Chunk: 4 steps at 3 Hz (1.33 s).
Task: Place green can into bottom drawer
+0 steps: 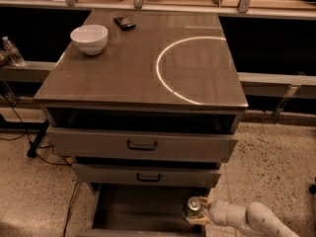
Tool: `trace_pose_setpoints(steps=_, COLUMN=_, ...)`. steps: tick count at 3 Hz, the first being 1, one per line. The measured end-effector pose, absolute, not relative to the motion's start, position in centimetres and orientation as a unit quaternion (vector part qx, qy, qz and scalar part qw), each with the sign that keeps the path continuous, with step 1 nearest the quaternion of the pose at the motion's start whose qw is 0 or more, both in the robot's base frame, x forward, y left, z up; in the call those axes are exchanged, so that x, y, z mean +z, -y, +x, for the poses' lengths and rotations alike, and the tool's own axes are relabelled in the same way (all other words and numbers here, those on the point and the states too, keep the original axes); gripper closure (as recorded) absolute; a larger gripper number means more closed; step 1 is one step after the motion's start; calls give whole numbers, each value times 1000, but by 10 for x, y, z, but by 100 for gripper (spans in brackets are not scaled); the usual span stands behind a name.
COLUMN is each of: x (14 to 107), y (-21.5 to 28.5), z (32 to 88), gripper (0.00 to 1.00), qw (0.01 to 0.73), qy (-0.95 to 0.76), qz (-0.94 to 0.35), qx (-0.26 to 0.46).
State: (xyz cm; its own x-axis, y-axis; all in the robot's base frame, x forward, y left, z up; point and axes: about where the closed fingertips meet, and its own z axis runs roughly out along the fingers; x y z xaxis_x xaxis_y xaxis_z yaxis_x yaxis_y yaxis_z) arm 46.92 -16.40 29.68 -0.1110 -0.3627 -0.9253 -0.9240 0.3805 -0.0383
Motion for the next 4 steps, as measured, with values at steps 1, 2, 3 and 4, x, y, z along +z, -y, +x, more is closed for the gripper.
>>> trace_pose_setpoints(steps=1, x=278, y=141, z=484, gripper=100, qw=489, qy=-678, qz=-466, qx=289)
trace_pose_setpoints(steps=2, x=262, y=122, z=490, gripper=100, qw=490, qy=-679, qz=-465, qx=288)
trace_pose_setpoints(steps=3, x=241, y=95, z=494, gripper=100, qw=486, qy=-679, qz=-469, qx=286)
trace_pose_setpoints(steps=4, x=223, y=80, z=497, gripper=100, qw=487, qy=-680, qz=-469, qx=284)
